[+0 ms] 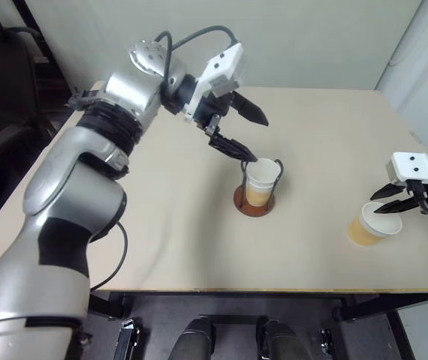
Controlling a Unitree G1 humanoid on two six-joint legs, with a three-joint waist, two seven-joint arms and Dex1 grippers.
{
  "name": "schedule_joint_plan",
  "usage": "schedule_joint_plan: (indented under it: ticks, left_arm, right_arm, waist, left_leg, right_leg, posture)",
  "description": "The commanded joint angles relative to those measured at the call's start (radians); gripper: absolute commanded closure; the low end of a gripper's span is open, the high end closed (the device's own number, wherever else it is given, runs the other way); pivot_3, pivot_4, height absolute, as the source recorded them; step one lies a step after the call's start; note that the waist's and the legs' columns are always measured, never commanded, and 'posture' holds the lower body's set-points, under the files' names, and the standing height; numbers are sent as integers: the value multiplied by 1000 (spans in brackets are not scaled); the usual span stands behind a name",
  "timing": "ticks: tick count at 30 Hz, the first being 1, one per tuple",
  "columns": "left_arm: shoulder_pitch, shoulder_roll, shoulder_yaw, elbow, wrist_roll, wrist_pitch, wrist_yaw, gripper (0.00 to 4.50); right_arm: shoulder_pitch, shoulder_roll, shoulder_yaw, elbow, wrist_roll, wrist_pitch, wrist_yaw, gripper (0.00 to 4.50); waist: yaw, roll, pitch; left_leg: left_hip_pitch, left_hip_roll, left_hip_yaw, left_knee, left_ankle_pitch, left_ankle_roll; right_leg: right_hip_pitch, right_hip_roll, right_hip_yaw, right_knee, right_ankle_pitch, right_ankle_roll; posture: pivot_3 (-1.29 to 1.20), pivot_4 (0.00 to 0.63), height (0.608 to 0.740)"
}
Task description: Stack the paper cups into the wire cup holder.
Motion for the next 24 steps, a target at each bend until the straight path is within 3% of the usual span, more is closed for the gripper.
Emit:
schedule_joint_plan:
  ticks: [1,24]
  left_arm:
    - [-9,11,0,-25,-18,-15,-33,19]
    - [-11,17,-12,-26,-22,-26,-33,19]
  right_arm:
    - [-44,-29,2,-8,18,-1,4,3118]
    - [-107,38,23,169,-149,-149,4,3118]
  waist:
    - [0,0,0]
    - [0,0,0]
  left_leg:
    - [0,0,0,0,0,0]
    - [0,0,-1,-1,-1,0]
  right_leg:
    - [0,0,0,0,0,0]
    - [0,0,0,-1,1,-1]
  posture:
    - [0,150,740]
    - [0,150,740]
